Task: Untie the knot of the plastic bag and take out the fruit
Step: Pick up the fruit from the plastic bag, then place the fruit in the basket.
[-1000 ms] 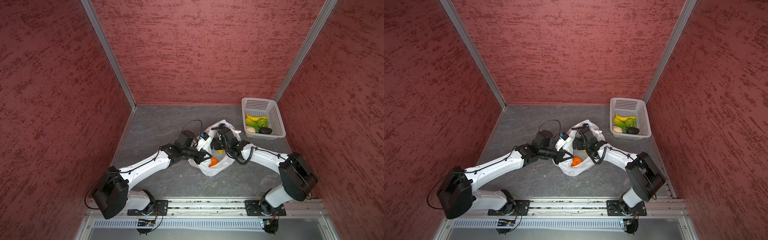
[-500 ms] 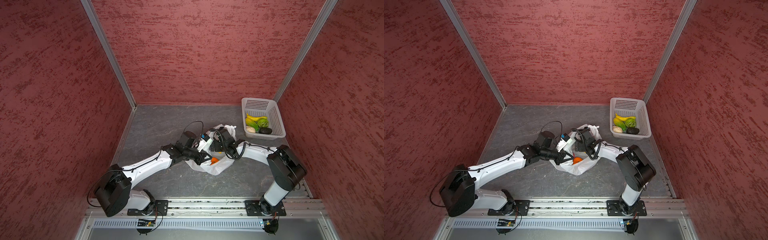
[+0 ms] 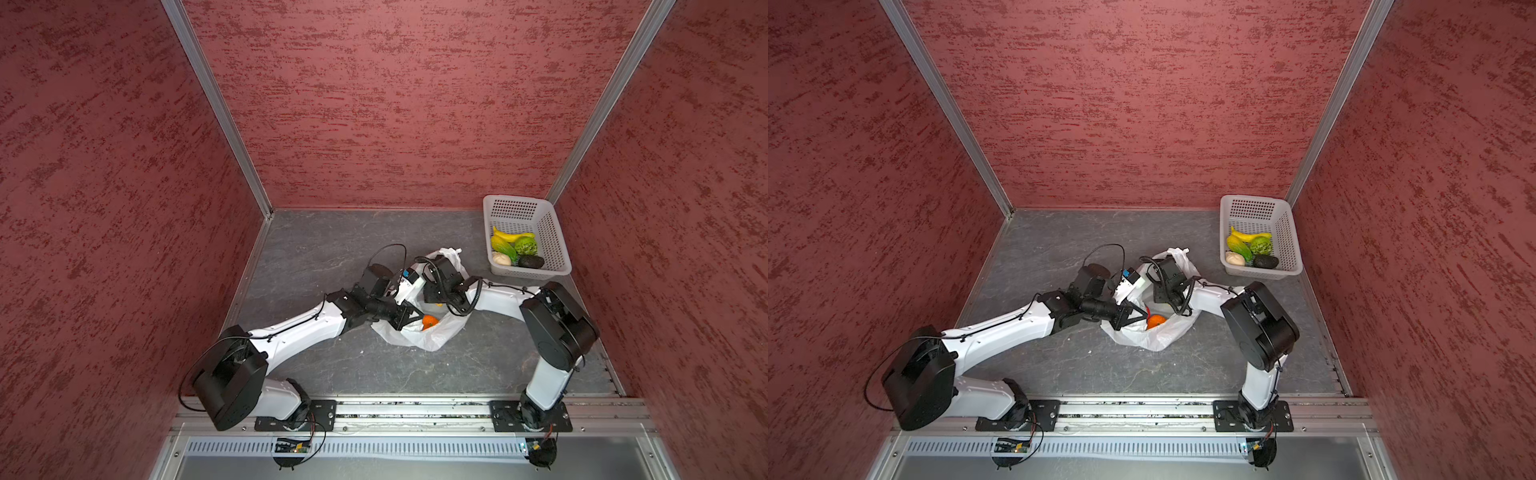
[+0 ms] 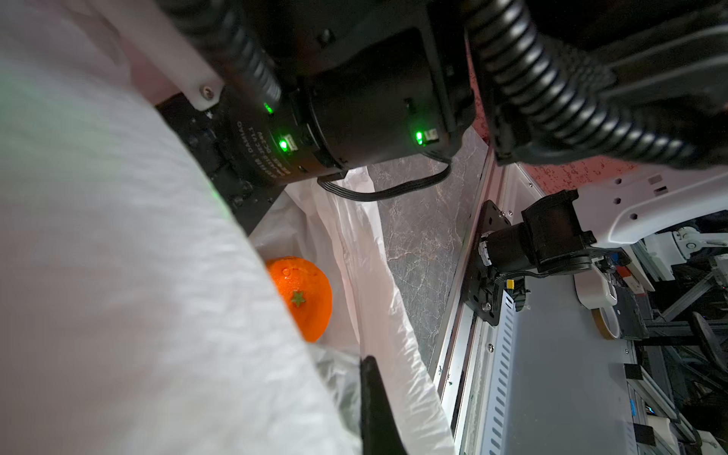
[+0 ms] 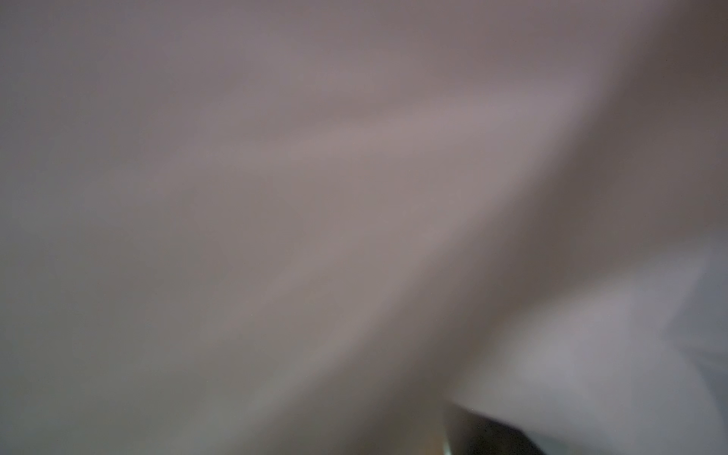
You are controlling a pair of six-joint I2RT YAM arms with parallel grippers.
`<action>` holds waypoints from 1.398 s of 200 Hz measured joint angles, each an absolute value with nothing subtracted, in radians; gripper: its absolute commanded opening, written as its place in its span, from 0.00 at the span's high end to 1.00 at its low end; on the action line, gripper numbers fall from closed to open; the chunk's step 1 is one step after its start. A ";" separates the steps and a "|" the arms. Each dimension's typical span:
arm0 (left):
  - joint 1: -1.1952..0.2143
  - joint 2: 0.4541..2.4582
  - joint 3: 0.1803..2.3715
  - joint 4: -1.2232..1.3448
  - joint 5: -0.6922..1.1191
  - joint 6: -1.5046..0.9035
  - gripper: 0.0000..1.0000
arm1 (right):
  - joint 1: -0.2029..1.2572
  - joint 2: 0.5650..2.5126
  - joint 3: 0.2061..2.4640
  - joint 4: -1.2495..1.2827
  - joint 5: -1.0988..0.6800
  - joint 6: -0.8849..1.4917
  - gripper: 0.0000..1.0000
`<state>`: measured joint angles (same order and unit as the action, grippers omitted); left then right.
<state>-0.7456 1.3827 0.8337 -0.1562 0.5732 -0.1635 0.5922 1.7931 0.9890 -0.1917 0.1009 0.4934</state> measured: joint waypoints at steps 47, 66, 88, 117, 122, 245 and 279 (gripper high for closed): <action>-0.745 1.383 0.815 -0.149 0.541 -0.168 1.00 | 0.593 1.728 0.952 -0.214 0.070 0.498 0.53; -0.743 1.383 0.815 -0.148 0.521 -0.169 1.00 | 0.602 1.682 0.950 -0.224 0.049 0.498 0.53; -0.739 1.383 0.815 -0.147 0.500 -0.168 1.00 | 0.619 1.627 0.950 -0.231 0.029 0.502 0.53; -0.730 1.383 0.819 -0.147 0.484 -0.167 1.00 | 0.658 1.569 0.947 -0.247 0.005 0.521 0.53; -0.728 1.383 0.822 -0.148 0.480 -0.167 1.00 | 0.666 1.559 0.945 -0.251 0.002 0.525 0.53; -0.701 1.386 0.848 -0.216 0.469 -0.130 1.00 | 0.670 1.218 1.037 -0.524 0.006 0.592 0.52; -0.694 1.368 0.848 -0.258 0.469 -0.110 1.00 | 0.491 1.201 1.073 -0.513 -0.002 0.591 0.52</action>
